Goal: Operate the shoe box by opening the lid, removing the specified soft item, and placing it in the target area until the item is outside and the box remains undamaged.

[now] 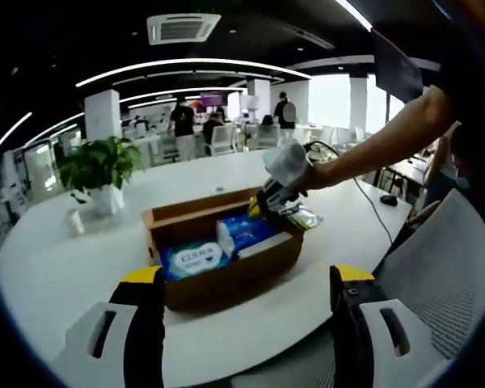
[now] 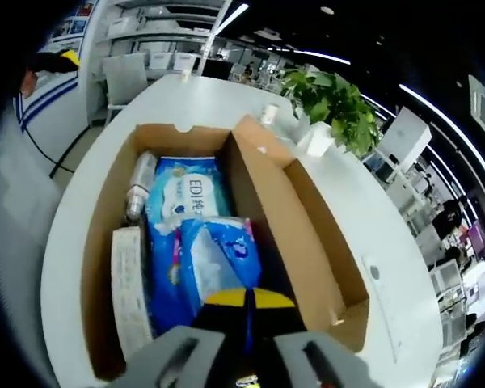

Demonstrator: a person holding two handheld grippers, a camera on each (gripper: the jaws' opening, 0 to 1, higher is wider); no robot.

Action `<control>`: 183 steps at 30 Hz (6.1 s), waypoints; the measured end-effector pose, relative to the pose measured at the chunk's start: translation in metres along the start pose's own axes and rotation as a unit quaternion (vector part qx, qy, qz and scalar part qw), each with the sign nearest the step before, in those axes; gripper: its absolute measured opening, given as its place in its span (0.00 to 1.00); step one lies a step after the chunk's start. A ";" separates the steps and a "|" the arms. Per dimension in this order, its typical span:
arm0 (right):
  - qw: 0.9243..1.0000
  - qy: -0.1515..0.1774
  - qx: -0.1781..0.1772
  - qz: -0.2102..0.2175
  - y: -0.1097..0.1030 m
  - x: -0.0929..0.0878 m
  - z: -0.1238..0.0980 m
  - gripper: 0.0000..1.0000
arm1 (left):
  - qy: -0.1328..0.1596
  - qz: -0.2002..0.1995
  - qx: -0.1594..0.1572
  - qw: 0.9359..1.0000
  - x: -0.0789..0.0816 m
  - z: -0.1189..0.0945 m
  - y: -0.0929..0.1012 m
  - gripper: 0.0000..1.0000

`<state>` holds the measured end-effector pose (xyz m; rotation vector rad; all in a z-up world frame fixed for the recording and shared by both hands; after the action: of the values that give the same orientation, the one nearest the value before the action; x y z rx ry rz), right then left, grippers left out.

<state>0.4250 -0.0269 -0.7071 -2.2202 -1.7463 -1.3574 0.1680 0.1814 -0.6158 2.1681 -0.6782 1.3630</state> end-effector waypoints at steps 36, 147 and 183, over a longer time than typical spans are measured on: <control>0.996 0.073 -0.042 0.007 0.024 0.036 -0.054 0.00 | 0.019 -0.014 0.008 1.000 -0.003 -0.002 -0.001 0.99; 0.996 -0.036 -0.071 0.033 0.119 -0.203 -0.181 0.00 | -0.027 -0.030 0.015 0.999 -0.011 0.002 -0.006 0.99; 0.996 -0.077 -0.036 0.024 0.135 -0.258 -0.148 0.00 | -0.058 -0.036 0.024 0.997 -0.016 0.003 -0.009 0.98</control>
<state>0.4408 -0.3528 -0.7093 -2.4493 -1.7012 -1.2912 0.1701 0.1890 -0.6327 2.3008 -0.6090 1.2375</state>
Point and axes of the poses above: the point that each gripper's makers call its tool centre point, and the gripper's own axes: z roughly forward along the fingers, y roughly to its right, x roughly out of its top, the point moved 10 cm from there along -z, roughly backward along the fingers, and after that the axes turned 13 degrees about -x, right-handed, at the moved point
